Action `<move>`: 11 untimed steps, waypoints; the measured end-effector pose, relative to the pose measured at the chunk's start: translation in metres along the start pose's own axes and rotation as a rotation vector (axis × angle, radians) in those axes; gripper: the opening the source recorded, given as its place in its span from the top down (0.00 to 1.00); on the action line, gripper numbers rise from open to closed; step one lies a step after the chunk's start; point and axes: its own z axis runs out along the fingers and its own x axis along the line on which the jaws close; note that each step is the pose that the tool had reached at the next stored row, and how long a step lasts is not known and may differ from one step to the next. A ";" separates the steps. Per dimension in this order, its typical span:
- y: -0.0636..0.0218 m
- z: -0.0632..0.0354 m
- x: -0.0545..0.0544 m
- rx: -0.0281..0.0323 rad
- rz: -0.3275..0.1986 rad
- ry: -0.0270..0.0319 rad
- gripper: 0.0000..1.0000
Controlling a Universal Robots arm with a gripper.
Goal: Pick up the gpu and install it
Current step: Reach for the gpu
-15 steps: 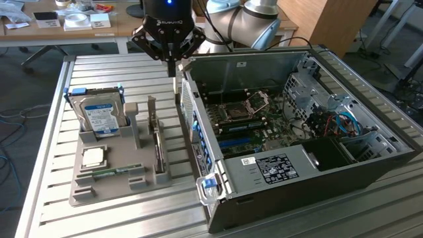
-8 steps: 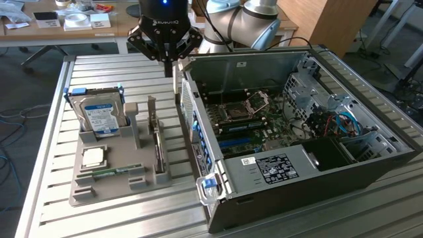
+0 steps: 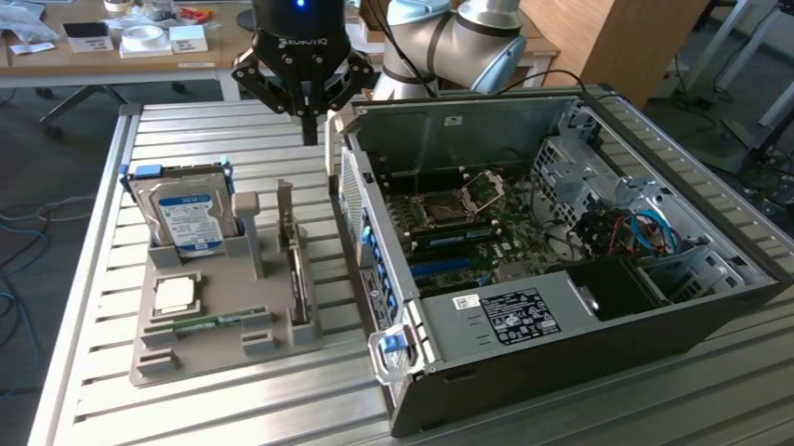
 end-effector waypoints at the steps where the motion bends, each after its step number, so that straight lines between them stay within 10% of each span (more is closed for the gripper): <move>1: 0.0000 0.0000 0.000 0.0000 0.000 0.0000 0.89; 11: -0.0003 -0.0001 0.004 0.0000 0.000 0.0000 0.89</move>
